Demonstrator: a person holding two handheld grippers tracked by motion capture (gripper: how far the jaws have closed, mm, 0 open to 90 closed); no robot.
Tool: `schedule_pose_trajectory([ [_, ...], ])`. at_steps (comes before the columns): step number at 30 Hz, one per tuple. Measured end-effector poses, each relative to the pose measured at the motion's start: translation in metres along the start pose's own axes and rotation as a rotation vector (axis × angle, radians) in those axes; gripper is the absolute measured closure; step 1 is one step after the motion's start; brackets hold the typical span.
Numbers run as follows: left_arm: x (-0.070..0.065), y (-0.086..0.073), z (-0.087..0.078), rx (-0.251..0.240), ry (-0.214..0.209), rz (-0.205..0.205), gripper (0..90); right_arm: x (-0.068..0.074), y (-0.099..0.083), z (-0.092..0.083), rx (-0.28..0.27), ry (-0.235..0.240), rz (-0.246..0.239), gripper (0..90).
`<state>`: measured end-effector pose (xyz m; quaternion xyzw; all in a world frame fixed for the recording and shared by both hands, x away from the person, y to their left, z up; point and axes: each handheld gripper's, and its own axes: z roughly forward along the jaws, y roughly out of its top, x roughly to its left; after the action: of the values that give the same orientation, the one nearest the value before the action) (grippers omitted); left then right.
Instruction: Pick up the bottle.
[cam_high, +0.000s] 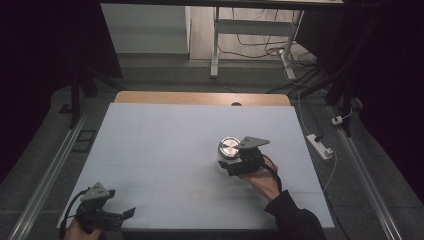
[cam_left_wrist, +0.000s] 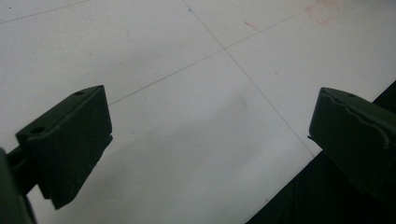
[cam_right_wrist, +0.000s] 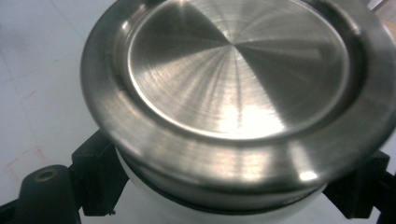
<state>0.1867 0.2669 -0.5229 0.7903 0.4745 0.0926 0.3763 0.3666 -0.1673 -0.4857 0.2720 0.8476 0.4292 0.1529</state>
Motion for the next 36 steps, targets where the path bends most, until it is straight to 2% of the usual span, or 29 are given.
schedule_pose_trajectory([
  [3, 0.000, 0.000, 0.000, 0.000, -0.004, -0.002, 0.3, 0.011, 0.005, -0.001, -0.002, 0.024, -0.007, 15.0],
  [8, 0.001, 0.000, -0.001, -0.002, -0.008, -0.005, 0.3, 0.021, 0.009, -0.002, -0.010, 0.050, -0.014, 15.0],
  [23, 0.002, 0.000, -0.001, 0.000, -0.018, -0.012, 0.2, 0.063, 0.020, 0.004, -0.001, 0.142, -0.082, 15.0],
  [36, 0.003, 0.000, 0.000, 0.000, -0.025, -0.017, 0.0, 0.090, 0.020, 0.009, 0.014, 0.196, -0.130, 15.0],
])
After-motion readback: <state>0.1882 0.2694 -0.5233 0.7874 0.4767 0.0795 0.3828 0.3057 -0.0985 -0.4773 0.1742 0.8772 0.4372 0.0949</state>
